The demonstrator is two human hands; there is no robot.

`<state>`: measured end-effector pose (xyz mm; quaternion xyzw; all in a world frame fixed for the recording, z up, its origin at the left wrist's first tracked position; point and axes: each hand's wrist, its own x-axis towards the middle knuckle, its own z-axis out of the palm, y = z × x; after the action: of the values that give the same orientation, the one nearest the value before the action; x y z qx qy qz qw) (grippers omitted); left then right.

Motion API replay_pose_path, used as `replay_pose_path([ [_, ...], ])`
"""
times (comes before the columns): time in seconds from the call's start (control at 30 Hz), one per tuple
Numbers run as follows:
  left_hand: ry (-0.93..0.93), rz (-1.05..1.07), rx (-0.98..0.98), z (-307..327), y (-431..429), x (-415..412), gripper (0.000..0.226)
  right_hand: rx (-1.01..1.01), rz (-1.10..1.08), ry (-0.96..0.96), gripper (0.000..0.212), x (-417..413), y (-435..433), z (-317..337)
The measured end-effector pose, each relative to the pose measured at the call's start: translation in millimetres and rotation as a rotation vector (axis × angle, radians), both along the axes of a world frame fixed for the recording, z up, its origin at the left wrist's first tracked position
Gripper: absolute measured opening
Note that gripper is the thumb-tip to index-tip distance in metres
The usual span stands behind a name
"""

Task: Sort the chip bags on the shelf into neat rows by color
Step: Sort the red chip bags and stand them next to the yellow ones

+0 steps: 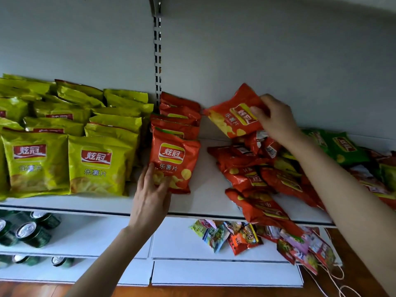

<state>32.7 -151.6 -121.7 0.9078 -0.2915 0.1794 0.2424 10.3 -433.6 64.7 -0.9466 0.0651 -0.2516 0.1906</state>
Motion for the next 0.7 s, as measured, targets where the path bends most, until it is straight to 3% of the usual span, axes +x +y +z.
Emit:
replay_pose_path([
  [0.17, -0.073, -0.033, -0.119, 12.8, -6.2, -6.1, 0.037, 0.167, 0.016, 0.049, 0.023, -33.9, -2.2, 19.1],
  [0.23, 0.030, -0.049, -0.292, 33.8, -16.9, -14.7, 0.042, 0.275, 0.066, 0.086, 0.012, -42.7, 2.6, 20.3],
  [0.3, 0.350, -0.069, -0.600, 65.8, -29.4, -28.8, 0.050, 0.394, 0.135, 0.150, 0.006, -46.4, 11.5, 17.5],
  [0.4, 0.922, -0.211, -1.089, 103.2, -41.4, -45.0, 0.042, 0.566, 0.234, 0.224, 0.009, -45.5, 25.2, 9.5],
  [0.47, 1.064, -0.229, -1.254, 109.7, -40.9, -48.4, 0.035, 0.708, 0.255, 0.220, 0.008, -42.7, 30.4, 6.0],
  [0.63, 0.992, -0.115, -1.432, 110.8, -35.1, -53.5, 0.017, 1.051, 0.163, 0.102, 0.003, -37.3, 43.2, -2.2],
  [0.7, 0.944, -0.028, -1.531, 109.4, -31.7, -52.5, 0.019, 1.115, 0.135, 0.033, 0.012, -43.3, 50.8, -7.9],
])
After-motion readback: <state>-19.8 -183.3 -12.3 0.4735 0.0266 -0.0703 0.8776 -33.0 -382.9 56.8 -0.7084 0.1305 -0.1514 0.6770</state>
